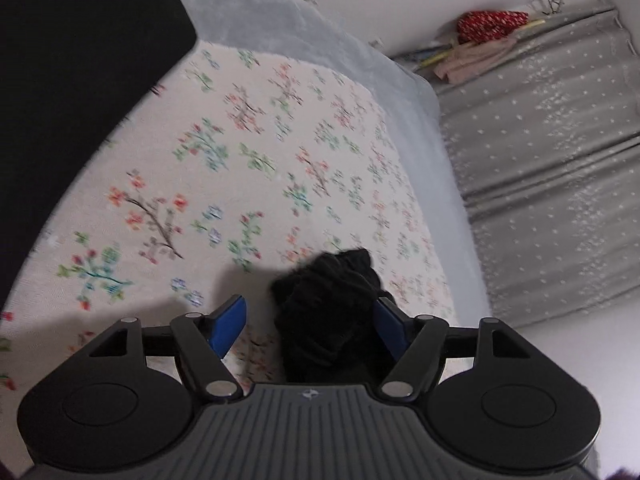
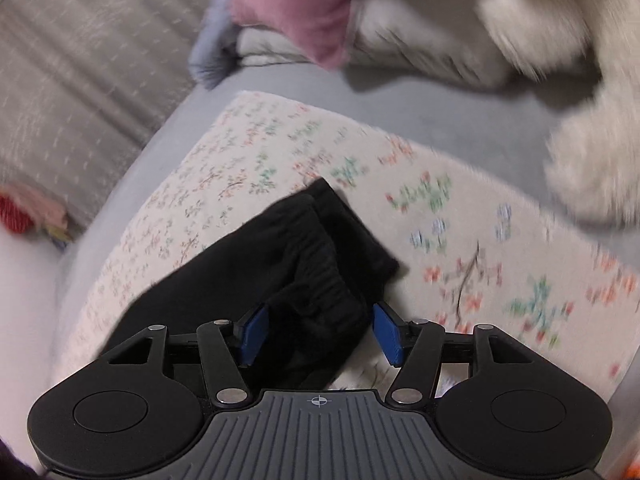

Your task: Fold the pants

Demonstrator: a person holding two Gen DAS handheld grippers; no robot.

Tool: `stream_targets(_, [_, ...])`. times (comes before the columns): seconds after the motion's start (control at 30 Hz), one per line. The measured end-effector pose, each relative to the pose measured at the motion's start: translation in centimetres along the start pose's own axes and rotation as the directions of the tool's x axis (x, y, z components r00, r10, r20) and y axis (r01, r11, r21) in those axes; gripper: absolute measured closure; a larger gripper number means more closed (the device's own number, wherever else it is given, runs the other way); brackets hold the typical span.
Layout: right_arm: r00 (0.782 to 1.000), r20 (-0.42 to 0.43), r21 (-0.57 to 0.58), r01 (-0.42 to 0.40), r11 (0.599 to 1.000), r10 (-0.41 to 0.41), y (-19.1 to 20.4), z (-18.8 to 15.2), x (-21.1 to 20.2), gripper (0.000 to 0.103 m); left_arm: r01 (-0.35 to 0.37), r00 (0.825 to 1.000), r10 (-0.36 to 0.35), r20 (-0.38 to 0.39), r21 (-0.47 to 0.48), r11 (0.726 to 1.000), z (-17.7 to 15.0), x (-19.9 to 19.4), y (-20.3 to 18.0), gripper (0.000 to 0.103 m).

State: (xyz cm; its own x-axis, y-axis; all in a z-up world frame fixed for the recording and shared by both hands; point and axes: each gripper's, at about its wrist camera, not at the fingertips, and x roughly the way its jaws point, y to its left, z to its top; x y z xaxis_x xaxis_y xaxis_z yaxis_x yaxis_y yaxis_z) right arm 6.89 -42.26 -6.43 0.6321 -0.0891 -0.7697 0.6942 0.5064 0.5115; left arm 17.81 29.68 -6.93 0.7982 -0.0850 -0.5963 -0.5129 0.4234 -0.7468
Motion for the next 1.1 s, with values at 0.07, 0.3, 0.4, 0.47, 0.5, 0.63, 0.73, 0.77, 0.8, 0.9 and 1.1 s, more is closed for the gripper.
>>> stream_targets(0.07, [0.999, 0.002, 0.054, -0.033, 0.998, 0.033, -0.4, -0.2, -0.3, 0.045, 0.009, 1.0, -0.009, -0.012, -0.001, 1.0, -0.2, 0.0, 0.1, 0.036])
stream_targets(0.3, [0.997, -0.059, 0.131, -0.036, 0.991, 0.044, 0.8, 0.4, 0.9, 0.047, -0.04, 0.997, 0.048, -0.057, 0.124, 0.991, -2.5, 2.5, -2.9, 0.031])
stream_targets(0.4, [0.997, -0.068, 0.179, -0.014, 0.984, 0.027, 0.6, 1.0, 2.0, 0.063, -0.031, 0.997, 0.037, -0.061, 0.096, 0.995, -2.4, 3.0, -3.5, 0.043])
stream_targets(0.47, [0.996, -0.078, 0.234, -0.024, 0.972, 0.043, -0.2, 1.2, 2.2, 0.065, 0.001, 0.999, 0.001, -0.042, 0.041, 0.999, -1.8, 2.1, -3.3, 0.048])
stream_targets(0.5, [0.995, -0.082, 0.251, -0.034, 0.967, 0.056, -0.5, 1.3, 2.1, 0.065, 0.031, 0.998, -0.03, -0.049, 0.014, 0.999, -1.5, 1.6, -3.1, 0.048])
stream_targets(0.63, [0.99, -0.103, 0.303, -0.065, 0.951, 0.101, -1.5, 1.4, 1.8, 0.057, 0.071, 0.993, -0.077, -0.095, -0.065, 0.995, -0.8, 2.3, -3.0, 0.027])
stream_targets(0.73, [0.99, -0.092, 0.326, -0.071, 0.943, 0.107, -1.2, 1.5, 2.0, 0.053, 0.046, 0.99, -0.065, -0.125, -0.151, 0.988, -0.7, 3.3, -2.6, 0.025])
stream_targets(0.77, [0.991, -0.095, 0.325, -0.063, 0.944, 0.099, -0.9, 1.6, 2.3, 0.053, 0.052, 0.99, -0.071, -0.121, -0.158, 0.986, -0.7, 3.3, -2.7, 0.022])
stream_targets(0.8, [0.991, -0.102, 0.319, -0.05, 0.947, 0.087, -0.6, 1.6, 2.6, 0.053, 0.044, 0.991, -0.064, -0.122, -0.155, 0.987, -0.7, 3.6, -2.9, 0.02])
stream_targets(0.9, [0.994, -0.108, 0.306, 0.0, 0.952, 0.035, -0.5, 1.8, 3.6, 0.072, -0.048, 0.991, 0.028, -0.131, -0.148, 0.988, -0.8, 5.1, -3.0, 0.055])
stream_targets(1.1, [0.998, -0.059, 0.242, 0.012, 0.97, 0.003, 0.5, 2.2, 3.1, 0.089, -0.044, 0.995, 0.046, -0.089, 0.022, 0.999, 0.0, 4.5, -6.2, 0.097])
